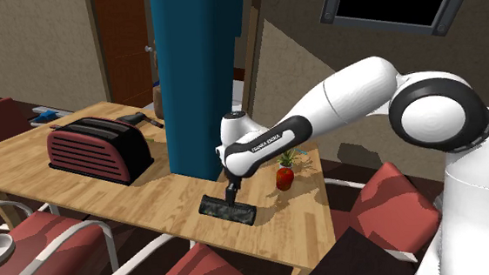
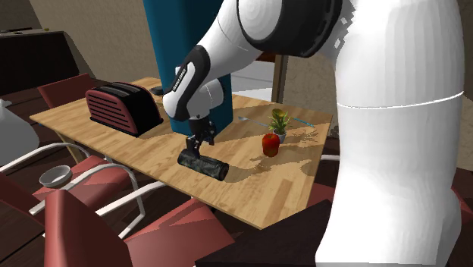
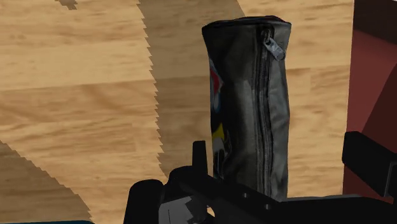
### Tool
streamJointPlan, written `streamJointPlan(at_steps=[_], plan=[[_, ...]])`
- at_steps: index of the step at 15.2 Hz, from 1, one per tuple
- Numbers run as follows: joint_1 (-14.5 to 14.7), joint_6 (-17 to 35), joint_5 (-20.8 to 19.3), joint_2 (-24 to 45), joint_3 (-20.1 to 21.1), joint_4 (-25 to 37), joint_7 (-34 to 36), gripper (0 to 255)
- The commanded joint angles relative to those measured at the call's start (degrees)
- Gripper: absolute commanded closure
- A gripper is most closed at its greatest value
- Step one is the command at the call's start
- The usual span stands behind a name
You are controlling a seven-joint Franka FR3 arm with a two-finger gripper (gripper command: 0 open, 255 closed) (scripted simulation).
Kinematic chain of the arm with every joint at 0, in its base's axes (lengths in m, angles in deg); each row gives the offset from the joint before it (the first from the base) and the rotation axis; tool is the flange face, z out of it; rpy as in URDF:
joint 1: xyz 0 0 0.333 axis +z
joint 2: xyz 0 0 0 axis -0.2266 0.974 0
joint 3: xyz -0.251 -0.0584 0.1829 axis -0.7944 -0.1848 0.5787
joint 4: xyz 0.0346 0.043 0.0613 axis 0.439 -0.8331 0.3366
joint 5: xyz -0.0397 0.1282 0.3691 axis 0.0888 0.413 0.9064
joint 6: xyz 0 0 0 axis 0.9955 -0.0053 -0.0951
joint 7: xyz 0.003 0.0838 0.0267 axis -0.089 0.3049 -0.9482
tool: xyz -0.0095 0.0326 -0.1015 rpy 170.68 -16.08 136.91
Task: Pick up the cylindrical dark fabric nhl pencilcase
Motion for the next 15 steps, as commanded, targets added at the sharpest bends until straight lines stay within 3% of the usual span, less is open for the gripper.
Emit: streamJointPlan(at_steps=[1, 10, 11, 15], plan=[[0.45, 0.72, -0.81, 3.35, 0.19, 2.51, -0.52, 0], [0.57, 5.11, -1.23, 7.63, -0.05, 2.39, 0.01, 0], [0.56, 5.05, -1.22, 7.55, -0.05, 2.36, -0.01, 255], [0.52, 5.08, -1.22, 7.55, -0.06, 2.33, -0.06, 255]])
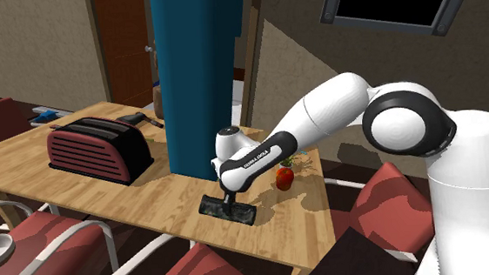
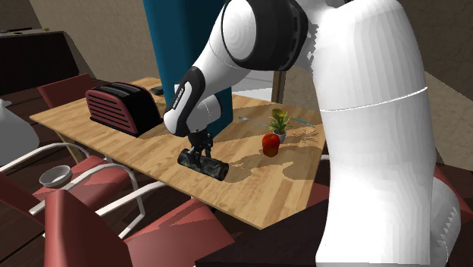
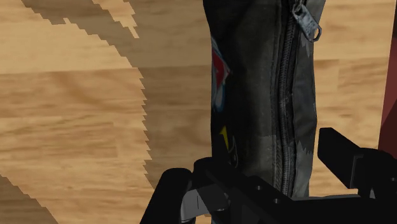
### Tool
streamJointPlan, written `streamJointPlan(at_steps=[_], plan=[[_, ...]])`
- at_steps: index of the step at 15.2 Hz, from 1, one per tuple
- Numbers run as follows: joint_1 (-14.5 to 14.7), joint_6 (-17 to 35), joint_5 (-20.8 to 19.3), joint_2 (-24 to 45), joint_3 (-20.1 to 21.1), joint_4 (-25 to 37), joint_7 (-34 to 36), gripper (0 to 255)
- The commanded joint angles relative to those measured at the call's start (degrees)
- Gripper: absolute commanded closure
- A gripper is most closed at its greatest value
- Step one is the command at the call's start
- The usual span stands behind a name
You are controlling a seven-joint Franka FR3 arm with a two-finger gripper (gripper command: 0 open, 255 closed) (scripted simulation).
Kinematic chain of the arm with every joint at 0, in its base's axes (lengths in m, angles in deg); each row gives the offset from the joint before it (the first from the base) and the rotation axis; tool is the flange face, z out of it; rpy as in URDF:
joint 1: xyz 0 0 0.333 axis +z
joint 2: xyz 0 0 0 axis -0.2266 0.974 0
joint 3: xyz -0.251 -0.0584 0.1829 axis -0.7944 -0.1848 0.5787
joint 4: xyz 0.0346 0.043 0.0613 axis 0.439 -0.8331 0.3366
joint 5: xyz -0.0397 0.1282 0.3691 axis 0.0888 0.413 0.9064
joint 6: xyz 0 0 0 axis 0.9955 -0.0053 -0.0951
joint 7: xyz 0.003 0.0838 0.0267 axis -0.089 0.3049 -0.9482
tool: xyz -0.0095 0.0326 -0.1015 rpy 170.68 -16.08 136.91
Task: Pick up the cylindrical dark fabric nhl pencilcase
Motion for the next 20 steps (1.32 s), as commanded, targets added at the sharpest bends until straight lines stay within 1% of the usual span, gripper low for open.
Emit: streamJointPlan(at_steps=[1, 5, 20], plan=[[-0.03, 0.10, -0.02, 0.14, -0.04, 0.00, -0.01, 255], [0.03, 0.09, -0.03, 0.21, -0.03, 0.07, 0.07, 255], [-0.17, -8.85, 0.81, -7.84, 0.39, 0.99, -0.97, 255]])
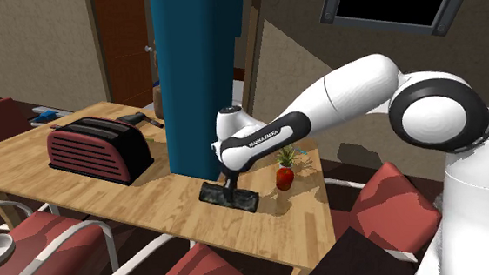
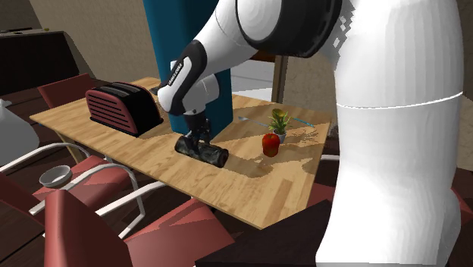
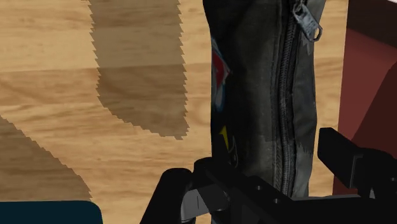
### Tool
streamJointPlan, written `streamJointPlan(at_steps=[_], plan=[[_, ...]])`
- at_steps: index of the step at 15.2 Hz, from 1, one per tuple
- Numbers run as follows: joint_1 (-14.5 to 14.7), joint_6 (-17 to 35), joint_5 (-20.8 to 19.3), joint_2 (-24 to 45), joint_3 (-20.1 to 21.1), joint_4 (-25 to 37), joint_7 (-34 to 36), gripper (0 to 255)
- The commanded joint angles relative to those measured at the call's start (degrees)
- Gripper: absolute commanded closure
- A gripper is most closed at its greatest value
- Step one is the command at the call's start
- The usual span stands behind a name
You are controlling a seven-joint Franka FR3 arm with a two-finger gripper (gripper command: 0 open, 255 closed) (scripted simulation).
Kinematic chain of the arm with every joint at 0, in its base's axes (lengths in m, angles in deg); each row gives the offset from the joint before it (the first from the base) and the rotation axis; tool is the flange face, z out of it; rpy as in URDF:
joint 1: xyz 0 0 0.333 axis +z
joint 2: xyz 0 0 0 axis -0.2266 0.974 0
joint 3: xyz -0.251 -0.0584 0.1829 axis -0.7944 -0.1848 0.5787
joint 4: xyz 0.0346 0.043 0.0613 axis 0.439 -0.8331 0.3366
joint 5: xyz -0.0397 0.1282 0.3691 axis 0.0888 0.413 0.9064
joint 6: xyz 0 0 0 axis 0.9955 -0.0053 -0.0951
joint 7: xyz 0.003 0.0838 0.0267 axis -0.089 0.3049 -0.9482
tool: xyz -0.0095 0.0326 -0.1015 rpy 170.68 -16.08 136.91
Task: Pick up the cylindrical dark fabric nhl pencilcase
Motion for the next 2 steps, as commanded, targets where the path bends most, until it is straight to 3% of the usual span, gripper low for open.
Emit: streamJointPlan(at_steps=[1, 2], plan=[[-0.06, -0.83, 0.07, -0.53, 0.00, 0.36, -0.17, 255], [-0.06, -0.83, 0.07, -0.53, 0.00, 0.37, -0.17, 255]])
